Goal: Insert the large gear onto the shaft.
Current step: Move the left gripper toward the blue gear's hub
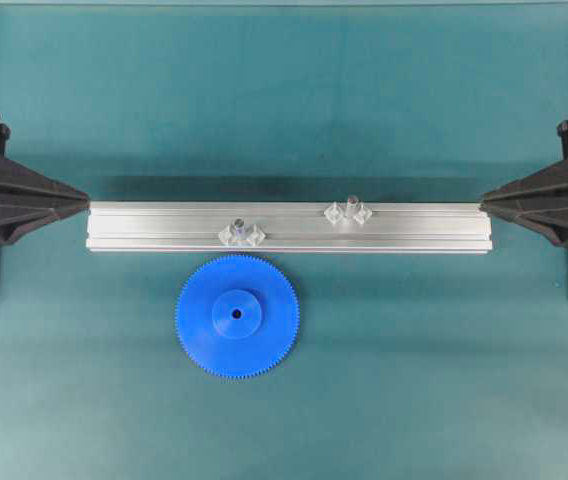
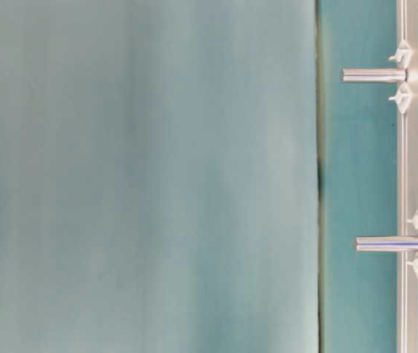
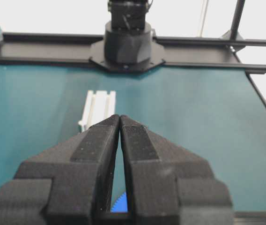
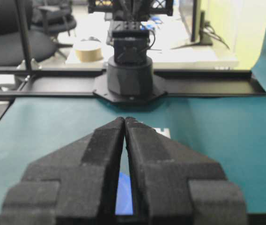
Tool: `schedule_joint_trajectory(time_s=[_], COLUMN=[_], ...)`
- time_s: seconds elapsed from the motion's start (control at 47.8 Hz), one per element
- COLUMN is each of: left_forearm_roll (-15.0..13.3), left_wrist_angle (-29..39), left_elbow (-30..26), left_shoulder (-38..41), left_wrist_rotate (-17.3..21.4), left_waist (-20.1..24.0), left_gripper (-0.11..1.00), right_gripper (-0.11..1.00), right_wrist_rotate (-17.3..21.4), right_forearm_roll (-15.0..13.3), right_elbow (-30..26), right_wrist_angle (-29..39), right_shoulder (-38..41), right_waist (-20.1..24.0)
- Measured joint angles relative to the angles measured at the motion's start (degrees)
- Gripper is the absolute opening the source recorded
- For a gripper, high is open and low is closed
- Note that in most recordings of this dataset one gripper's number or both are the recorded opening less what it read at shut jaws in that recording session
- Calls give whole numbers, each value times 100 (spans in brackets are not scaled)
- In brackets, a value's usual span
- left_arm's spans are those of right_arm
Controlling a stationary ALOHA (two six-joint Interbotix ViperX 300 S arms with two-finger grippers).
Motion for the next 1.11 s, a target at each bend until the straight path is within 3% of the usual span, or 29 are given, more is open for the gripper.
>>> schedule_joint_trajectory(time_s=[0.105, 0.188, 0.544, 0.795, 0.921, 1.109], left_forearm_roll=[35, 62, 70, 62, 70, 70], left_wrist_angle=[554, 1090, 2338, 2646, 2839, 3041], left_elbow=[-167, -448, -1687, -2303, -2549, -2777], left_shoulder=[202, 563, 2566, 3551, 3902, 4228], left_wrist_rotate=[0, -9, -141, -325, -343, -475], left_waist=[-334, -554, -571, -571, -571, -580], left_gripper=[1, -1, -1, 0, 17, 73], right_gripper=[14, 10, 10, 13, 14, 19], right_wrist_rotate=[0, 9, 325, 334, 334, 334], right_forearm_roll=[35, 97, 167, 167, 158, 167], right_elbow=[-26, -123, -861, -896, -888, -896], right_wrist_angle=[167, 571, 3006, 3639, 3999, 4087], right_shoulder=[35, 79, 299, 536, 800, 984], right_waist=[-18, -18, 18, 44, 53, 53])
